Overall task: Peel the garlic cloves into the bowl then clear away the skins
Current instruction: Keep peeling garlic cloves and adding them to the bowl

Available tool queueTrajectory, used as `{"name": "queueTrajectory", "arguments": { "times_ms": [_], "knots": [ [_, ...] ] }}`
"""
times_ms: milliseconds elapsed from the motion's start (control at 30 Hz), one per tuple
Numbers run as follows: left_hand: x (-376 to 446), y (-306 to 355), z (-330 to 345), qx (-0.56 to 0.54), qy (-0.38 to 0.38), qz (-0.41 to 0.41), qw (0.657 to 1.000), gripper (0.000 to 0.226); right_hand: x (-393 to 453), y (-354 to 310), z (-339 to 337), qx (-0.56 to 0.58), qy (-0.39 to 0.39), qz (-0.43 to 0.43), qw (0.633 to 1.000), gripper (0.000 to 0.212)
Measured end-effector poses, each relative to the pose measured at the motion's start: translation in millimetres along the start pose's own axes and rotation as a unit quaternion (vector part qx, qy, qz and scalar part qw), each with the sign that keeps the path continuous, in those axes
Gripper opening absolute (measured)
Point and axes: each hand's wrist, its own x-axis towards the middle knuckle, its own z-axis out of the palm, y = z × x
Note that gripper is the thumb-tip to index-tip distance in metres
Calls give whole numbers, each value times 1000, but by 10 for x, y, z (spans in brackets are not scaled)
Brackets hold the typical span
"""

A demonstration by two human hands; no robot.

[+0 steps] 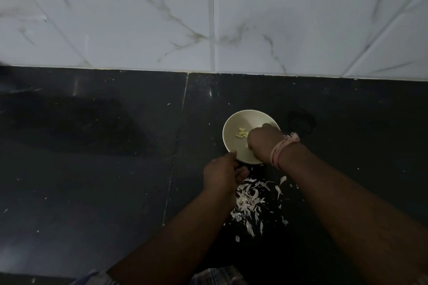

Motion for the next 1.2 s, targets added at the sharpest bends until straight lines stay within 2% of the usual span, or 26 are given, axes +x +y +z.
{"name": "queueTrajectory", "arguments": {
  "times_ms": [67,133,200,400,600,833,1000,1200],
  "knots": [
    [-5,-2,13,-11,1,-1,1000,21,25,24,-33,89,-2,7,996,25],
    [-5,-14,18,-15,0,0,1000,17,4,76,-76,216,-10,16,976,21],
    [-7,-26,25,-13,-1,1,1000,12,-13,151,-116,269,33,43,961,24],
    [3,-60,42,-10,9,6,1000,9,-12,157,-52,109,47,45,992,28],
    [29,-56,84,-29,19,10,999,17,-1,102,90,38,52,49,997,30],
    [21,-38,82,-34,18,10,999,17,4,145,65,141,75,34,987,32],
    [25,-39,86,-43,16,10,999,18,-21,139,92,78,57,50,994,33],
    [29,-49,90,-51,18,17,998,19,-78,132,133,37,47,21,998,35]
  ]
}}
